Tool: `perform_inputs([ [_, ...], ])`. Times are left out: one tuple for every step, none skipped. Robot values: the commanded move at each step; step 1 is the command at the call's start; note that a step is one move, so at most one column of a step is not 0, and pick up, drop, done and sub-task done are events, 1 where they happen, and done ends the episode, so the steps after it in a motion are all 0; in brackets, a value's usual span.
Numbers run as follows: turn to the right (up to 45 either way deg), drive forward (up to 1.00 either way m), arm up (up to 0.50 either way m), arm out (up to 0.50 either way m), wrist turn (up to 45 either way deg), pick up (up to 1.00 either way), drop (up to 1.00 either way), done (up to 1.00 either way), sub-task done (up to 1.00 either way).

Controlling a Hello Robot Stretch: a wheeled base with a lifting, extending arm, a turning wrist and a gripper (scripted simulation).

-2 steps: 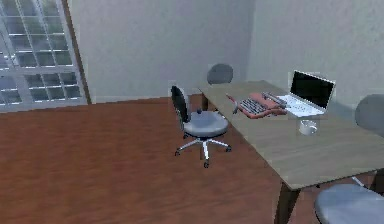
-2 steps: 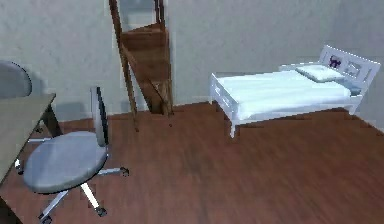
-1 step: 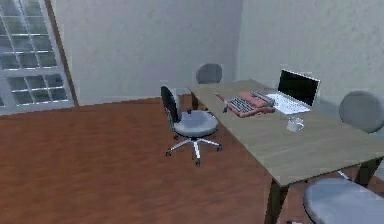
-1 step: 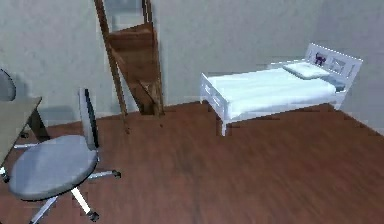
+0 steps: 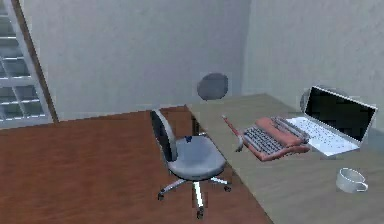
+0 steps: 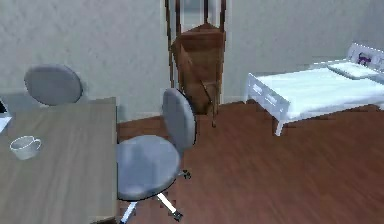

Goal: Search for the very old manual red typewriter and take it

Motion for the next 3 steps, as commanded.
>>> perform_inputs([
  [-45.0,0.00,0.00,0.00,0.0,0.00,0.00,0.00,0.00],
  [-18.0,0.00,0.00,0.00,0.0,0.00,0.00,0.00,0.00],
  [45.0,0.00,0.00,0.00,0.0,0.00,0.00,0.00,0.00],
])
